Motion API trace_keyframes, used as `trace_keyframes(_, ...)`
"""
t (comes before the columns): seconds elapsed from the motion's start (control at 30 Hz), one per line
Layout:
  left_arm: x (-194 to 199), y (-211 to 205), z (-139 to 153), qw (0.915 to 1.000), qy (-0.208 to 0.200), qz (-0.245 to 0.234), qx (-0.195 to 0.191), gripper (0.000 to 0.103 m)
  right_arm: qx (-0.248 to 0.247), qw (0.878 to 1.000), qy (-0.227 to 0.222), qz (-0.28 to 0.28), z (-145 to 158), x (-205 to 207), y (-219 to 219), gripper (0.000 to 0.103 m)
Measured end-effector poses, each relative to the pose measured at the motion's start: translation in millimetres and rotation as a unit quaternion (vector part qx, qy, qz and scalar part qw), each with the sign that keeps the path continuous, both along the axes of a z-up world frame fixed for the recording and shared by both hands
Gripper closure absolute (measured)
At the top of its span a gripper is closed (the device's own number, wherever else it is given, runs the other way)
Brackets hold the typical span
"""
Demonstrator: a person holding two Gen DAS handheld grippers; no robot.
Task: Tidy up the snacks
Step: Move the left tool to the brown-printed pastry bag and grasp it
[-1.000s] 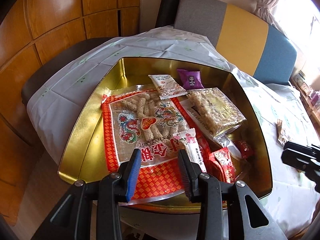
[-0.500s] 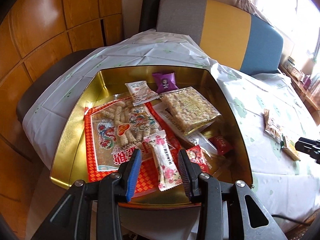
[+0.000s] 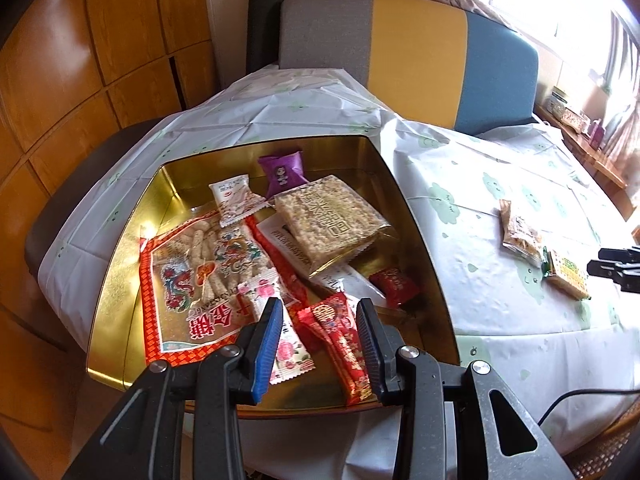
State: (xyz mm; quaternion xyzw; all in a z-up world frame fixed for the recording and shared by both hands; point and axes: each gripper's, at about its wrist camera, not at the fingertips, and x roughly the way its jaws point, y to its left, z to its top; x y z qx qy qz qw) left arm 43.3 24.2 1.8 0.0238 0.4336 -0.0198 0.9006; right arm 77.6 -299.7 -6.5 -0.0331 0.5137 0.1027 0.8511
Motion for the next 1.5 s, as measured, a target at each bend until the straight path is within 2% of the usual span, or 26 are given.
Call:
trace_keyframes(0.13, 1, -12, 2, 0.9999, -0.001, -0.014, 0.007, 0.064, 0.008, 0.999, -0.001, -0.042, -9, 9, -26, 0.040)
trace_keyframes(0.23, 2, -23, 4, 0.9997, -0.001, -0.025, 0.009, 0.064, 0.019, 0.995, 0.001, -0.094, -16, 15, -47, 0.040)
trace_keyframes(0.37, 7, -41, 5, 0.9989, 0.000, -0.045, 0.012, 0.064, 0.035, 0.990, -0.006, -0.136, -11, 16, -67, 0.040)
trace_keyframes(0.43, 10, -52, 7, 0.9982, 0.001, -0.058, 0.012, 0.064, 0.026, 0.987, -0.005, -0.155, -11, 16, -73, 0.039)
trace_keyframes(0.5, 14, -64, 9, 0.9971, 0.006, -0.075, 0.008, 0.064, 0.017, 0.984, 0.002, -0.177, -14, 16, -80, 0.039)
trace_keyframes(0.67, 31, -100, 12, 0.9930, 0.017, -0.117, -0.006, 0.063, 0.031, 0.976, 0.008, -0.214, -15, 16, -96, 0.039)
trace_keyframes(0.77, 45, -127, 7, 0.9883, 0.027, -0.150, -0.008, 0.052, 0.039, 0.974, 0.005, -0.224, -13, 13, -101, 0.039)
trace_keyframes(0.97, 77, -176, -14, 0.9801, 0.073, -0.183, -0.024, 0.052, 0.045, 0.973, 0.003, -0.227, -10, 12, -103, 0.039)
trace_keyframes(1.1, 92, -203, -23, 0.9754, 0.089, -0.201, -0.017, 0.050, 0.047, 0.974, -0.001, -0.221, -8, 12, -102, 0.039)
trace_keyframes(1.17, 100, -214, -25, 0.9738, 0.089, -0.209, -0.019, 0.041, 0.048, 0.975, -0.003, -0.219, -7, 12, -101, 0.039)
trace_keyframes(1.3, 114, -235, -31, 0.9711, 0.095, -0.218, -0.020, 0.035, 0.050, 0.975, -0.007, -0.216, -5, 13, -101, 0.039)
trace_keyframes(1.5, 131, -267, -53, 0.9644, 0.103, -0.243, 0.014, 0.031, 0.055, 0.975, -0.010, -0.213, -3, 13, -102, 0.039)
